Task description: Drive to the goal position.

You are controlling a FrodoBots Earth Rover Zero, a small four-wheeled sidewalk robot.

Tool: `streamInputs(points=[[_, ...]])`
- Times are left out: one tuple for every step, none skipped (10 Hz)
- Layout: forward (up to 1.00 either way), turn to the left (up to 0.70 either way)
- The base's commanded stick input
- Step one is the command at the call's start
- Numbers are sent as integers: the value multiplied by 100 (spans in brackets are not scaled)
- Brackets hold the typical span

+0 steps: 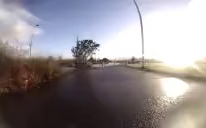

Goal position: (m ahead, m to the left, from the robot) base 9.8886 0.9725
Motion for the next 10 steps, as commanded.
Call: streamInputs(points=[[45, 0], [45, 0], [45, 0], [45, 0], [45, 0], [45, 0], [45, 0], [45, 0], [45, 0], [45, 0]])
